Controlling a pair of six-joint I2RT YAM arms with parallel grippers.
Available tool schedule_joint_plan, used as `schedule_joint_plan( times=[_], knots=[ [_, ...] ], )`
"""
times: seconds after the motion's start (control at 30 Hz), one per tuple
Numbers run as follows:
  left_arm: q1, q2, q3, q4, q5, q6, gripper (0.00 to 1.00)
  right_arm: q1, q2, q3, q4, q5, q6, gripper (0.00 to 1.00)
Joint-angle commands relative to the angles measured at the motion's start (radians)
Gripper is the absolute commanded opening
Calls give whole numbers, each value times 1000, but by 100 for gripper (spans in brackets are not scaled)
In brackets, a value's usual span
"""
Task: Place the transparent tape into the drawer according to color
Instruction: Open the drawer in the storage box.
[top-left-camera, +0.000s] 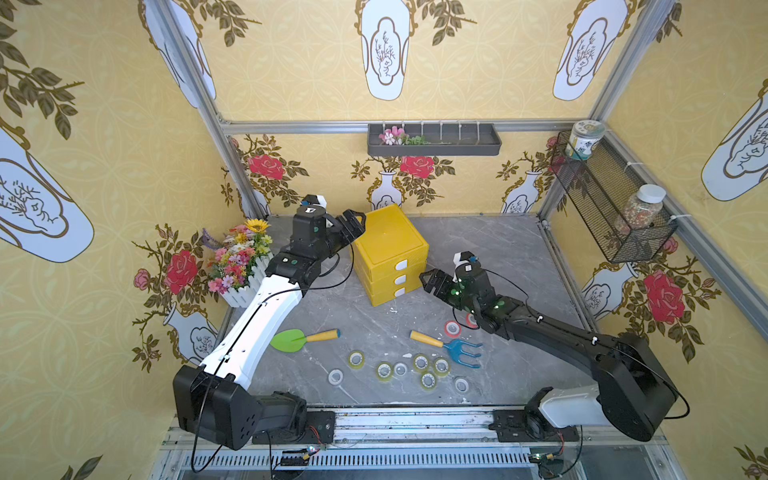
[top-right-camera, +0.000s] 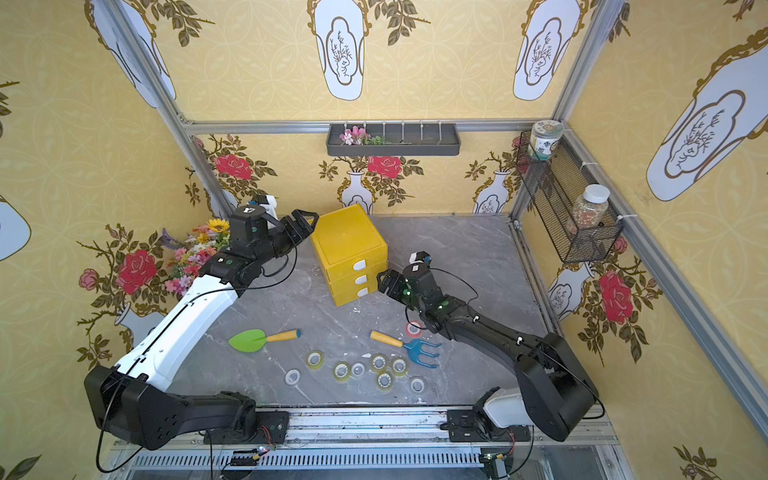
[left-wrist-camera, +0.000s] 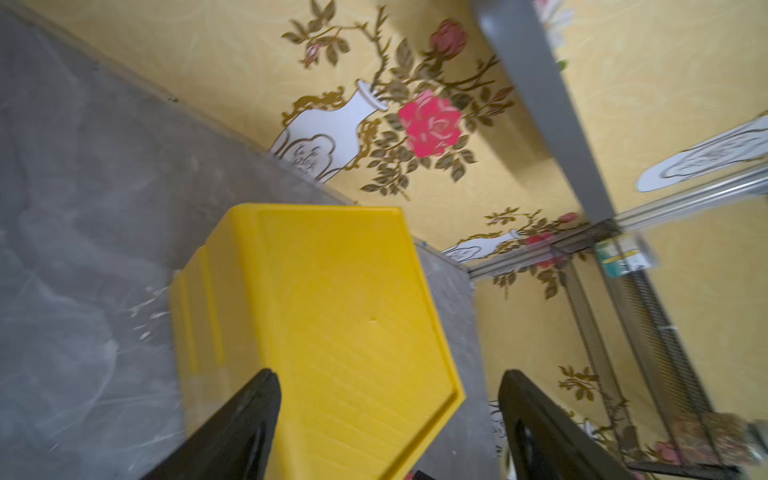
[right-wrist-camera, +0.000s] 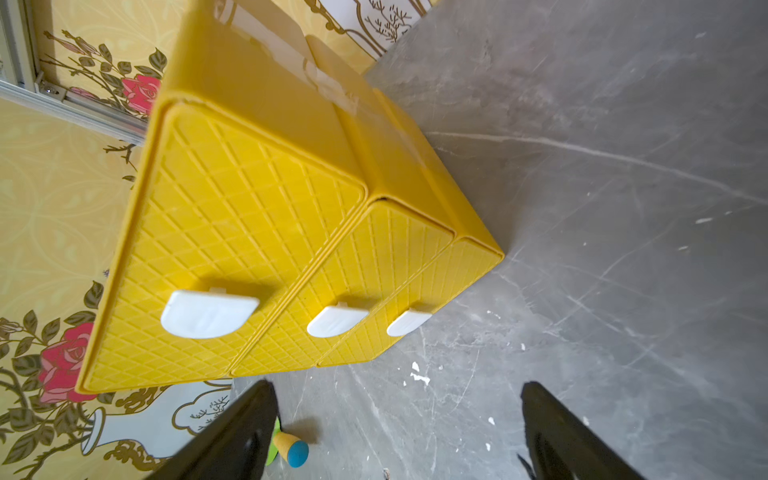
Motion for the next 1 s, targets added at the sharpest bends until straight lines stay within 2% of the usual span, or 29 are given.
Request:
schedule_joint_plan(
  times=[0.0, 0.1, 0.27, 0.43, 0.67, 0.97],
  knots=[
    [-9, -13, -63, 2, -57, 43, 86, 26, 22, -7, 186, -34, 67, 91],
    [-24, -20, -105, 54, -26, 47, 80, 47, 54, 3, 279, -41, 96, 87],
    [-30, -9, -122, 39, -82, 69, 75, 74, 97, 18, 408, -20, 170, 79],
    [-31, 33, -92, -5, -122, 82, 67, 139, 92, 46, 367, 94, 202, 75],
    [-31, 51, -117, 12, -107, 76, 64, 180, 128, 70, 338, 191, 307, 71],
    [-31, 74, -134, 19, -80, 76, 62, 177, 206, 90, 465, 213, 357, 67]
  ],
)
